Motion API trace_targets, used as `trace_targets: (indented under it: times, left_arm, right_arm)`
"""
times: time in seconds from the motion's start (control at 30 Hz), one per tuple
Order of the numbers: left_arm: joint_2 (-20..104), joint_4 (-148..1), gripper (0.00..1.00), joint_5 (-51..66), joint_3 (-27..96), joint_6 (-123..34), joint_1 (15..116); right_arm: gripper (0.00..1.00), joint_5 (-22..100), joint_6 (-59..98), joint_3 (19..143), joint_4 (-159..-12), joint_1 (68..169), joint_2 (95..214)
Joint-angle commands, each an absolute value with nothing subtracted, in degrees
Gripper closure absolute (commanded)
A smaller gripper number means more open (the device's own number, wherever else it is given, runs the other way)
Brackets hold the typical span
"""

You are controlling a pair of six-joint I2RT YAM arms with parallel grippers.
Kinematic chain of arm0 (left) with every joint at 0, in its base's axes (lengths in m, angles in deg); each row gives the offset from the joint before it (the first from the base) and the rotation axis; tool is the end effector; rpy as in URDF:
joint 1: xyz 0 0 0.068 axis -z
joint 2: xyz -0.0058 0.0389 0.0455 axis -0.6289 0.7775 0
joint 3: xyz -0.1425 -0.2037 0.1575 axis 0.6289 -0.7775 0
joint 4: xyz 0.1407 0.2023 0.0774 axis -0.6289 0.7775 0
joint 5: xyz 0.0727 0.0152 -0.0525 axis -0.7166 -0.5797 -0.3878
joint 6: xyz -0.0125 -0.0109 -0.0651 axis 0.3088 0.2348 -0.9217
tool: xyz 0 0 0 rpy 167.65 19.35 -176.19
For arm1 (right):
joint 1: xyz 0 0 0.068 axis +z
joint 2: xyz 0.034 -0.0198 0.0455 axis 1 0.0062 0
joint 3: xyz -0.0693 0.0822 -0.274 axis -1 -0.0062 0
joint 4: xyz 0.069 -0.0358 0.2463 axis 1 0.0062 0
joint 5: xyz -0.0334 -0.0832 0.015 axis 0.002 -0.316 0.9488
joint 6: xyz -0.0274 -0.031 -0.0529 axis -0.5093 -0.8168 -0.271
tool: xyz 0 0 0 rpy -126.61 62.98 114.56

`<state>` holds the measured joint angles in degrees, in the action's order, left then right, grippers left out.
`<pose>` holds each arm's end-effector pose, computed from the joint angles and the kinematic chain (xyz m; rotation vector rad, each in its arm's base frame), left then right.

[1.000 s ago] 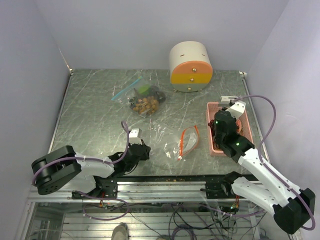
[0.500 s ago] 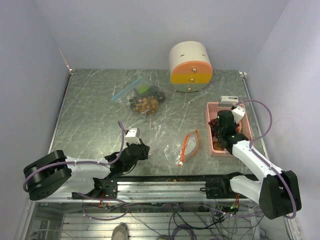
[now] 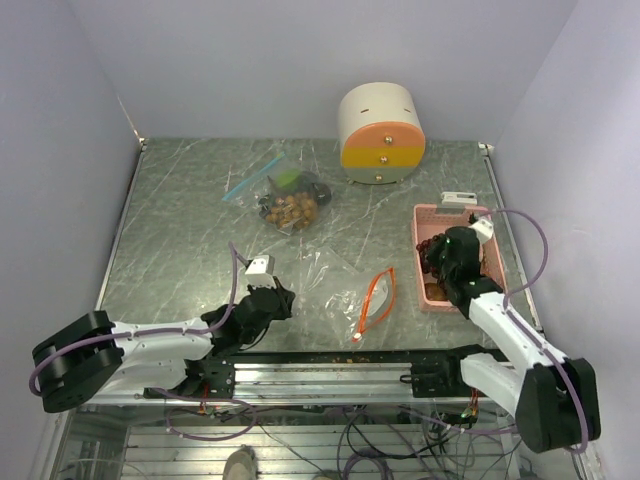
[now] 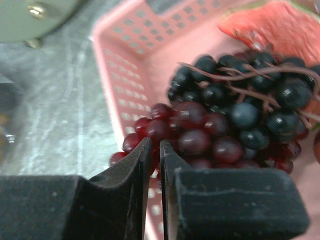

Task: Open the zip-top bag and remove the fake food
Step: Place the fake fruit in the bin, then place the zipper food storage bag at the center of the board.

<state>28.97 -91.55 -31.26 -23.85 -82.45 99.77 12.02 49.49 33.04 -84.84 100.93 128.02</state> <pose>0.1202 -0.1591 0.1680 -0.1301 2.0556 -0.6760 0.2062 0.0233 0.2303 0.6486 1.9394 0.1843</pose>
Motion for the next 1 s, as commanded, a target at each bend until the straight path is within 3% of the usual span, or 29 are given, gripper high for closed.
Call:
trace_targets:
  times: [0.0, 0.37, 0.73, 0.97]
  left_arm:
    - [26.7, -88.3, 0.89, -33.2, -22.4, -83.0, 99.4]
    - [19.3, -76.6, 0.88, -35.1, -19.5, -84.9, 96.5]
    - [12.5, -65.5, 0.87, -31.7, -4.0, -73.3, 78.9]
    - [11.9, -64.4, 0.86, -26.6, -1.3, -71.2, 64.7]
  right_arm:
    - [0.88, 21.6, 55.6, 28.1, -88.2, 96.7, 130.9]
    - [0.89, 21.2, 55.4, 32.1, -80.6, 94.7, 117.0]
    - [0.87, 23.8, 54.2, 32.2, -79.8, 94.7, 114.9]
    - [0.87, 25.2, 52.9, 31.9, -81.0, 94.7, 116.2]
